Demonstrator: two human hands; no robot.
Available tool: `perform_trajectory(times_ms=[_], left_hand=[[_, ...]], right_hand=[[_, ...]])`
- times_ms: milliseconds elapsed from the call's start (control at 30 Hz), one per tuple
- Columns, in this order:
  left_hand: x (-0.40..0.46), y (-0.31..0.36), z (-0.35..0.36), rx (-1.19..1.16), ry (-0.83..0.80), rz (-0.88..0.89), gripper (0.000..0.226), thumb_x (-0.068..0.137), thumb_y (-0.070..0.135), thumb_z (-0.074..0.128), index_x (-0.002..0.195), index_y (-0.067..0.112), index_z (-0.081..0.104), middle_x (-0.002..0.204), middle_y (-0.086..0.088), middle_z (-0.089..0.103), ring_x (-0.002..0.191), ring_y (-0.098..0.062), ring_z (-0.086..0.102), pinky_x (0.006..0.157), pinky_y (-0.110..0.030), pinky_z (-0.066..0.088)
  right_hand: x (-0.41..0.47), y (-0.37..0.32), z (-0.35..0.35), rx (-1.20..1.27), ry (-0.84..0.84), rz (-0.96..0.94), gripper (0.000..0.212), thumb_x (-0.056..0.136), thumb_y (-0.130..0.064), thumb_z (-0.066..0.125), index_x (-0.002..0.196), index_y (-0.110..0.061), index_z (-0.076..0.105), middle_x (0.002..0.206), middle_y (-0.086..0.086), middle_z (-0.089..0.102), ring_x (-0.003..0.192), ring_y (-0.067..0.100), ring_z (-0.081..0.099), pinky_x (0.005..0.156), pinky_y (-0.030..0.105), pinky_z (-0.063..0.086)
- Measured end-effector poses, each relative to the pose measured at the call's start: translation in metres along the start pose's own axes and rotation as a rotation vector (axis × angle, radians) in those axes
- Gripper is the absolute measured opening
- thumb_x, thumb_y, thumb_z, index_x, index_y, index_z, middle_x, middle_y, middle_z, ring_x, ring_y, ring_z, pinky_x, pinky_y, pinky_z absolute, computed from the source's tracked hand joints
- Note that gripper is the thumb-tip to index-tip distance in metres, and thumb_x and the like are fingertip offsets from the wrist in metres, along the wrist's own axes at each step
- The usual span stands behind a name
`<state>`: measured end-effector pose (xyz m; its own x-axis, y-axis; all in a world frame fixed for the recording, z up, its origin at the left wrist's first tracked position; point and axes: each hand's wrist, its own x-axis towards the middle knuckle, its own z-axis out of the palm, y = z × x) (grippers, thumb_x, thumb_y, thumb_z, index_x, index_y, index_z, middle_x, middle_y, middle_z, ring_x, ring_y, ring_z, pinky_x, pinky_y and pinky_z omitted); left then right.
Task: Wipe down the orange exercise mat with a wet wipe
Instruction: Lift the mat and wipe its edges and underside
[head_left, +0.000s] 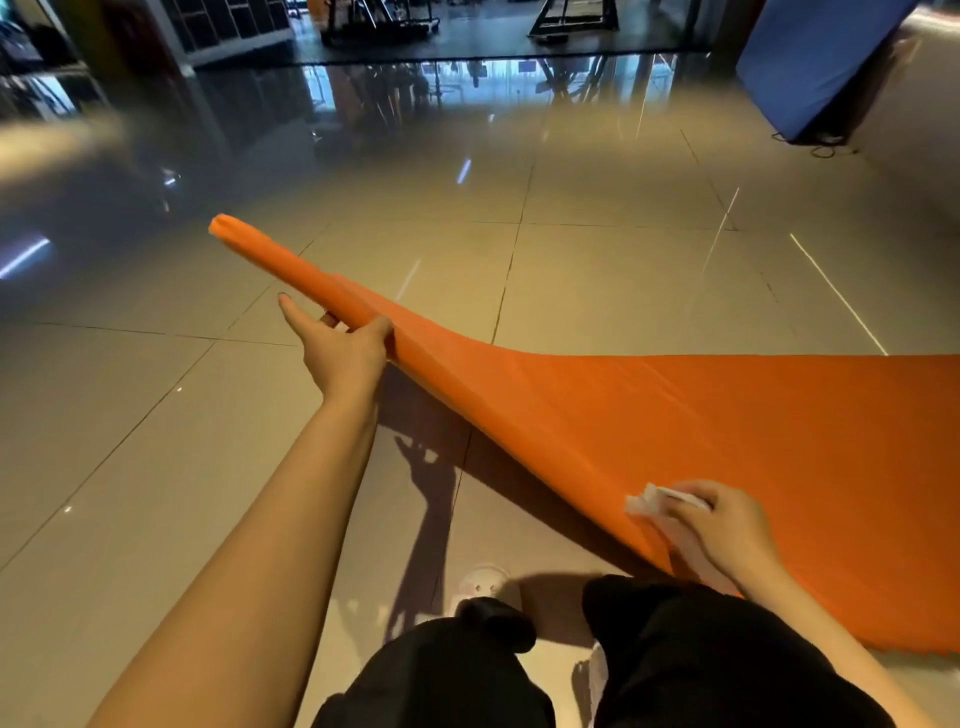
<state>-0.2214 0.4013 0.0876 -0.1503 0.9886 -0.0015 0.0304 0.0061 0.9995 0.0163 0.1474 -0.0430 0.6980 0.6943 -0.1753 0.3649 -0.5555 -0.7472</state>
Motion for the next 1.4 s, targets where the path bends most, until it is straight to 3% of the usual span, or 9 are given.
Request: perform_trajectory(times_ms=[200,367,733,833,900,1067,1200,1300,1400], left_hand=[[-0.082,-0.023,0.002,0.188,-0.252,0.256,0.097,0.085,0.002,0.071,0.156,0.031,0.011,0.146,-0.002,0.044,0.120,-0.016,0.053,0.088,-0.029,0.052],[-0.139,0.002,0.011,0.206,-0.421,0.534,0.091,0.089,0.016,0.070,0.152,0.044,0.011,0.138,0.007,0.046,0.111,0.001,0.045,0.079,-0.013,0.044],[-0.241,0.020,-0.018,0.270,-0.729,1.016,0.099,0.082,0.003,0.061,0.151,0.049,0.008,0.143,0.000,0.047,0.124,-0.023,0.053,0.095,-0.040,0.052],[-0.257,0.013,-0.025,0.310,-0.763,1.052,0.099,0.083,0.004,0.056,0.151,0.051,0.002,0.148,-0.002,0.043,0.126,-0.026,0.051,0.094,-0.043,0.053],[-0.267,0.005,-0.027,0.350,-0.781,1.057,0.099,0.081,0.004,0.053,0.152,0.050,0.001,0.149,-0.002,0.042,0.127,-0.026,0.051,0.093,-0.043,0.054],[-0.278,-0.016,-0.019,0.364,-0.866,0.984,0.082,0.084,0.015,0.050,0.148,0.057,0.017,0.143,0.011,0.049,0.122,-0.012,0.055,0.096,-0.029,0.051],[-0.270,0.000,-0.012,0.161,-0.817,0.604,0.028,0.090,0.057,0.058,0.117,0.053,0.052,0.128,0.021,0.056,0.119,0.004,0.052,0.100,-0.026,0.047],[-0.254,0.024,0.001,-0.074,-0.842,0.111,0.048,0.096,0.054,0.036,0.143,0.042,0.039,0.148,0.014,0.042,0.127,0.000,0.046,0.101,-0.026,0.042],[-0.251,0.023,0.000,0.006,-0.849,0.170,0.068,0.094,0.069,0.034,0.154,0.044,0.013,0.161,0.015,0.019,0.144,-0.004,0.026,0.119,-0.036,0.026]], right_hand=[[-0.035,-0.018,-0.032,0.279,0.194,-0.075,0.023,0.096,-0.014,0.060,0.079,-0.027,0.068,0.076,-0.005,0.065,0.070,0.014,0.056,0.059,0.024,0.040],[-0.065,-0.096,-0.090,0.443,0.319,-0.195,0.031,0.102,-0.020,0.048,0.094,0.006,0.063,0.068,0.006,0.055,0.062,0.016,0.048,0.061,0.031,0.037],[-0.166,-0.210,-0.129,0.748,0.381,-0.353,0.043,0.096,-0.052,0.050,0.082,-0.013,0.058,0.066,0.003,0.048,0.056,0.006,0.046,0.055,0.023,0.038],[-0.190,-0.197,-0.135,0.793,0.279,-0.394,0.077,0.074,-0.079,0.055,0.091,-0.005,0.063,0.079,0.012,0.054,0.073,0.021,0.052,0.070,0.034,0.039],[-0.197,-0.189,-0.140,0.768,0.272,-0.435,0.077,0.070,-0.075,0.061,0.085,0.001,0.065,0.075,0.007,0.059,0.070,0.019,0.055,0.066,0.031,0.042],[-0.187,-0.155,-0.140,0.655,0.376,-0.389,0.010,0.077,-0.029,0.077,0.076,-0.021,0.071,0.075,0.003,0.068,0.071,0.016,0.062,0.065,0.034,0.050],[-0.171,-0.112,-0.117,0.701,0.215,-0.273,0.019,0.070,-0.025,0.079,0.087,-0.018,0.075,0.087,0.002,0.073,0.085,0.022,0.068,0.071,0.033,0.052],[-0.169,-0.109,-0.095,0.502,0.133,-0.285,0.028,0.075,-0.020,0.080,0.102,-0.016,0.073,0.100,-0.003,0.071,0.095,0.012,0.066,0.079,0.027,0.052],[-0.167,-0.119,-0.084,0.506,0.087,-0.294,0.045,0.069,-0.035,0.083,0.109,-0.018,0.071,0.107,-0.006,0.070,0.102,0.008,0.064,0.083,0.024,0.051]])
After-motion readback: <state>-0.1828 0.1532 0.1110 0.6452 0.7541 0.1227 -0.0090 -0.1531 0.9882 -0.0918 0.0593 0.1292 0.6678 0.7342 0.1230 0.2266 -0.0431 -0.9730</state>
